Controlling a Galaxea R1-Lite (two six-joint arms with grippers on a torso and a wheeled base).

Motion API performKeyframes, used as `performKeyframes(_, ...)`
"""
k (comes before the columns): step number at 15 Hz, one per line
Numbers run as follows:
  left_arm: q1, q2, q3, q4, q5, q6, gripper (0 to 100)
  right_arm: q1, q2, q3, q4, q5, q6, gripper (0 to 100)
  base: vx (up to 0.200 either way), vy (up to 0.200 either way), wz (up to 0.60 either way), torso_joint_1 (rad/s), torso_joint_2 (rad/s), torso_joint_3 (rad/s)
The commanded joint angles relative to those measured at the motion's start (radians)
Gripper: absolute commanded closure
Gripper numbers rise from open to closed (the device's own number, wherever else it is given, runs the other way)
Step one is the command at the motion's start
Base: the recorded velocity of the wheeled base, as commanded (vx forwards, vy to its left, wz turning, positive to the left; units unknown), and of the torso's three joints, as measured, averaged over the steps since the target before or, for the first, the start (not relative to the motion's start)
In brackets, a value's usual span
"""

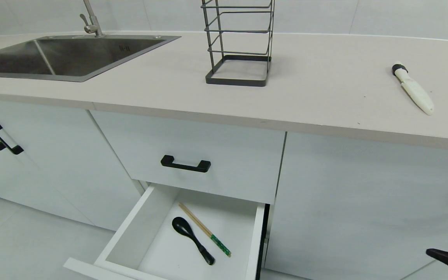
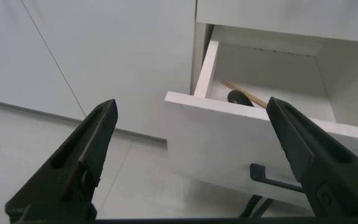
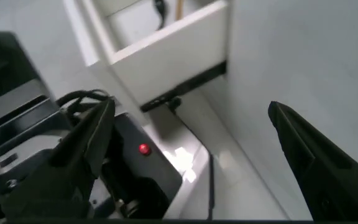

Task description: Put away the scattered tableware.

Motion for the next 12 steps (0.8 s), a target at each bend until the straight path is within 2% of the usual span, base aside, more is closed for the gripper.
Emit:
performKeyframes(1,0.0,0.0,0.0,-0.002,0.0,0.024,0,-0.2,-0.418,0.01,0.178,0.005,0.001,0,0.0,0.0,0.0,0.0,0.0,0.0)
performKeyframes(2,0.0,0.0,0.0,-0.005,-0.006,0.049,0,-0.254,-0.564,0.009,0.275,0.006,0.001,0,0.0,0.0,0.0,0.0,0.0,0.0)
performKeyframes(3,0.0,0.0,-0.015,-0.037,-0.032,0.049,0,-0.281,-0.647,0.001,0.33,0.005,-0.001,0,0.0,0.0,0.0,0.0,0.0,0.0)
performKeyframes(4,0.0,0.009,-0.097,-0.075,-0.069,0.034,0,-0.289,-0.642,-0.003,0.314,0.002,-0.005,0,0.0,0.0,0.0,0.0,0.0,0.0)
performKeyframes(5,-0.002,0.067,-0.198,-0.044,-0.078,0.006,0,-0.323,-0.647,-0.01,0.281,-0.006,-0.007,0,0.0,0.0,0.0,0.0,0.0,0.0)
performKeyframes(6,-0.006,0.118,-0.262,0.012,-0.092,-0.005,0,-0.363,-0.65,-0.006,0.287,-0.015,-0.007,0,0.0,0.0,0.0,0.0,0.0,0.0)
performKeyframes(7,-0.029,0.187,-0.333,0.106,-0.145,-0.006,0,-0.412,-0.673,0.012,0.314,-0.03,-0.005,0,0.0,0.0,0.0,0.0,0.0,0.0)
performKeyframes(8,-0.051,0.278,-0.388,0.244,-0.236,-0.008,0,-0.409,-0.701,0.012,0.399,-0.053,0.001,0,0.0,0.0,0.0,0.0,0.0,0.0)
performKeyframes(10,-0.055,0.422,-0.391,0.377,-0.339,0.006,0,-0.392,-0.741,0.012,0.502,-0.096,0.007,0,0.0,0.0,0.0,0.0,0.0,0.0)
performKeyframes(11,-0.064,0.512,-0.373,0.39,-0.374,0.012,0,-0.392,-0.742,0.012,0.492,-0.104,0.01,0,0.0,0.0,0.0,0.0,0.0,0.0)
performKeyframes(12,-0.066,0.595,-0.351,0.388,-0.385,0.015,0,-0.392,-0.742,0.012,0.491,-0.109,0.01,0,0.0,0.0,0.0,0.0,0.0,0.0)
